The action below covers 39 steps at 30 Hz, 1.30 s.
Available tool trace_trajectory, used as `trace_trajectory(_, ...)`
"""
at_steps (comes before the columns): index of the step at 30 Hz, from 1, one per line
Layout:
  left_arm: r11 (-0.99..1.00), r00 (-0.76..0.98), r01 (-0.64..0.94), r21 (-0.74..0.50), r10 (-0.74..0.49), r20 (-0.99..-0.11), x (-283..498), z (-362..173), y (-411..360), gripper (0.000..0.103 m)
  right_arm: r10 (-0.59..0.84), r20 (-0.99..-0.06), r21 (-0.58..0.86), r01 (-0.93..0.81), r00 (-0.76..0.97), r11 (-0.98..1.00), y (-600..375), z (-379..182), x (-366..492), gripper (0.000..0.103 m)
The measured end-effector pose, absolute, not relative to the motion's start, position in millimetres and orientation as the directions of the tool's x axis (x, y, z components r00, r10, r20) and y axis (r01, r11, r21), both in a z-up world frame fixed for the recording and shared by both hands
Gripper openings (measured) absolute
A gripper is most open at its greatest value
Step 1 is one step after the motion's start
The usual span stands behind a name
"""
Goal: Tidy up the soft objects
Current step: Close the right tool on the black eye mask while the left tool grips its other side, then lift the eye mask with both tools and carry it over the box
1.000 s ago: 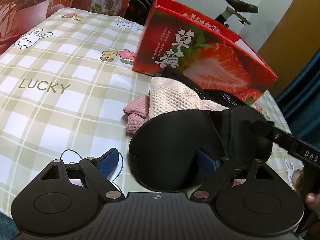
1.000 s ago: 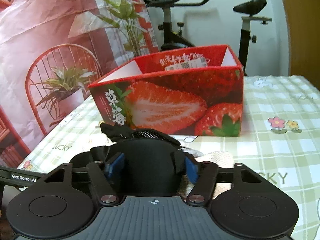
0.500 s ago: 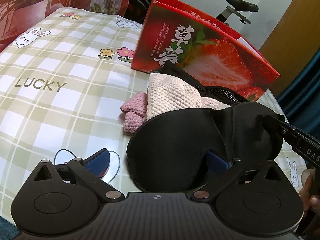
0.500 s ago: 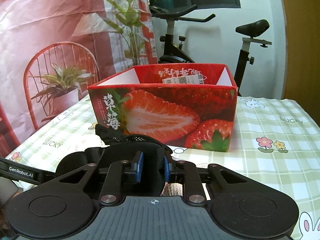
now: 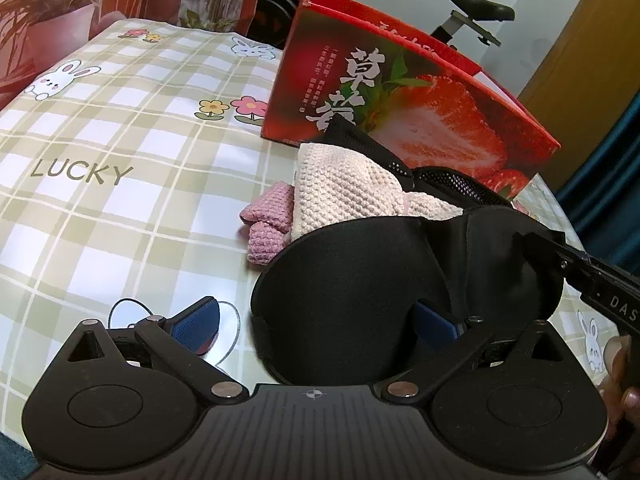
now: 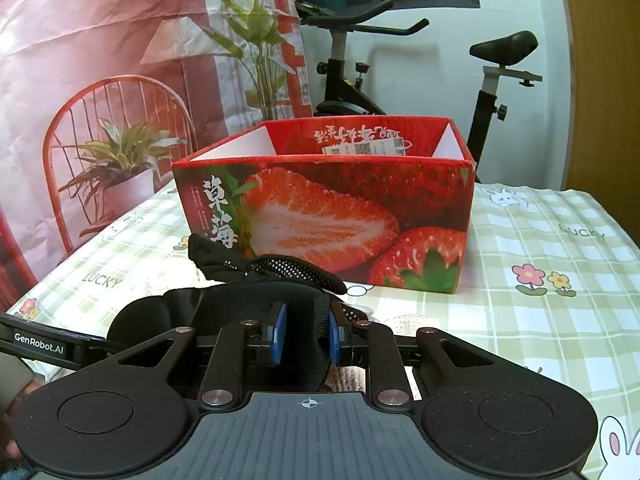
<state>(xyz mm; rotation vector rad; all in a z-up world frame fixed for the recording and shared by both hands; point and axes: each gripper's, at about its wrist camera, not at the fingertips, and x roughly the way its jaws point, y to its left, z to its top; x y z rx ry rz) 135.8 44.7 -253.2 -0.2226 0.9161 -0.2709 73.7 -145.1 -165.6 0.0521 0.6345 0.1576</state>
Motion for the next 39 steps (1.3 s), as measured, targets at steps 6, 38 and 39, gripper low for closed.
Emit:
trace_trajectory(6,0.947,0.557,0.173,-0.269,-0.319,-0.766,138,-253,41,0.103,0.163,-0.595,0.096,-0.132,0.787,0.987,-145,-166,74,0.021)
trace_trajectory(38,0.88,0.652,0.21,-0.426,-0.451,-0.61,118,-201,67,0.025,0.174,-0.545,0.126,-0.125,0.82,0.984,-148,-149,66,0.02)
trace_trajectory(39,0.88,0.654,0.209,-0.426,-0.45,-0.609,118,-200,67,0.025,0.175,-0.543,0.127,-0.126,0.821,0.984,-148,-148,66,0.019)
